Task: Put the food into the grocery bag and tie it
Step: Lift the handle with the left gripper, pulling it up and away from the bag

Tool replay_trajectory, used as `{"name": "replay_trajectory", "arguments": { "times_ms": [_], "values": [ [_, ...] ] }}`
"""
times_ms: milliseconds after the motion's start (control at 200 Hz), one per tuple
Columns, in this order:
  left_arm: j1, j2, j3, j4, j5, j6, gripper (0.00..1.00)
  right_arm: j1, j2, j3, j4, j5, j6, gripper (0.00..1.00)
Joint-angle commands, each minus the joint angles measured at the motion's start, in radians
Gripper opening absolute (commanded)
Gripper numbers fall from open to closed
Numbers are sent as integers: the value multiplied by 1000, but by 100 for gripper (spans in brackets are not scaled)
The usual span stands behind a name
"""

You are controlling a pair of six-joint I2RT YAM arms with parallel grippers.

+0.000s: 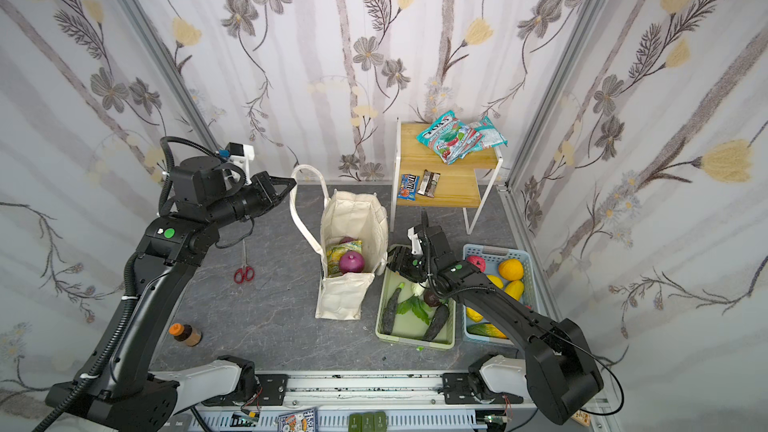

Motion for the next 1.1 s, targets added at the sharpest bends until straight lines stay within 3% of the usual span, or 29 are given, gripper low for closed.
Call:
{"name": "replay_trajectory", "arguments": {
  "times_ms": [0, 165, 345, 600, 1094],
  "values": [
    [40, -14, 33, -24, -1, 39, 0, -20, 29, 13, 125, 25, 29, 62],
    [147, -51, 25, -65, 55, 47, 0, -31, 153, 173, 39, 40, -134, 64],
    [191, -75, 14, -99, 69, 70, 0, -30, 317, 290, -13, 23, -243, 63],
    [223, -86, -14, -89, 77, 59, 0, -17, 414, 319, 45, -47, -258, 64],
    [223, -54, -13, -60, 105, 53, 0, 21, 541, 306, 191, -162, -166, 57]
  ]
}}
